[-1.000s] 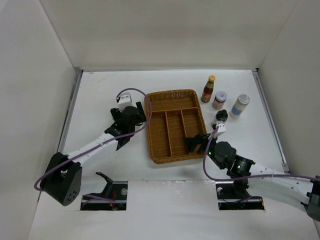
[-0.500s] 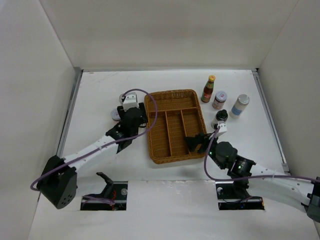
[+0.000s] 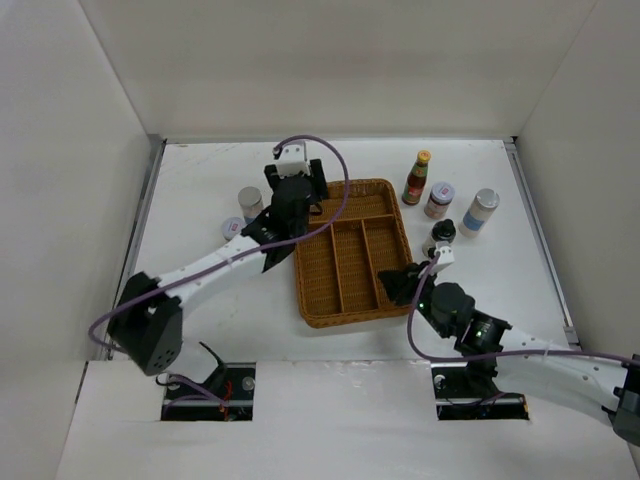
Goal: Organize the condiment bottles
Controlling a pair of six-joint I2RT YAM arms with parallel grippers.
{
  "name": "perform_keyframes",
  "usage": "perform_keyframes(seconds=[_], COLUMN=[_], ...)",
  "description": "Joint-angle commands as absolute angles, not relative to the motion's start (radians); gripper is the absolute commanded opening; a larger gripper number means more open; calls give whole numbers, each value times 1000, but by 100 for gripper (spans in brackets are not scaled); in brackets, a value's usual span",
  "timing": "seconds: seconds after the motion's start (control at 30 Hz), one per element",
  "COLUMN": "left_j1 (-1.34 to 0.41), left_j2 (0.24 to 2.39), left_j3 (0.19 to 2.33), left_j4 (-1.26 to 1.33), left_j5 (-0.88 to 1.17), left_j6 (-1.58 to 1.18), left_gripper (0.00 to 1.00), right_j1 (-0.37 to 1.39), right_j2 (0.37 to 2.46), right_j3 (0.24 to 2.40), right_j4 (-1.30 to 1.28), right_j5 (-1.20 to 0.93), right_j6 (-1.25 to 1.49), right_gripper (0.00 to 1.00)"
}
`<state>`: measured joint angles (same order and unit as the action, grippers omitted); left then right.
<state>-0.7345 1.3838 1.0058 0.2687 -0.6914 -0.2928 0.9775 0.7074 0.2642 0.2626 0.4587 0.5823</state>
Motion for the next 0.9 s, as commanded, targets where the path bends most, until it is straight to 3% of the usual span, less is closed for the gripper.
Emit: perform_keyframes(seconds=[0.0, 0.3, 0.4, 0.6, 0.73, 0.87], left_j1=[-697, -650, -640, -616, -613, -639], left_j2=[1491, 1706, 1761, 1828, 1816, 1734], left_j3=[1127, 1209, 1221, 1239, 1229, 1184], left_j4=[397, 399, 422, 462, 462, 460], left_j5=[-620, -561, -546, -538, -525, -529], left_j6=[-275, -302, -302, -301, -302, -304], left_gripper=[32, 33, 35, 51, 81, 95], right_j1=[963, 958, 1039, 1260, 1363, 1361], right_j2=[693, 759, 787, 828, 879, 948], right_j3=[264, 287, 324, 396, 454, 466], right_j4=[305, 282, 203, 48, -12, -6], right_j5=[466, 485, 482, 476, 447, 367], right_j6=[580, 589, 603, 606, 597, 614], right_gripper=[22, 50, 57, 48, 39, 33])
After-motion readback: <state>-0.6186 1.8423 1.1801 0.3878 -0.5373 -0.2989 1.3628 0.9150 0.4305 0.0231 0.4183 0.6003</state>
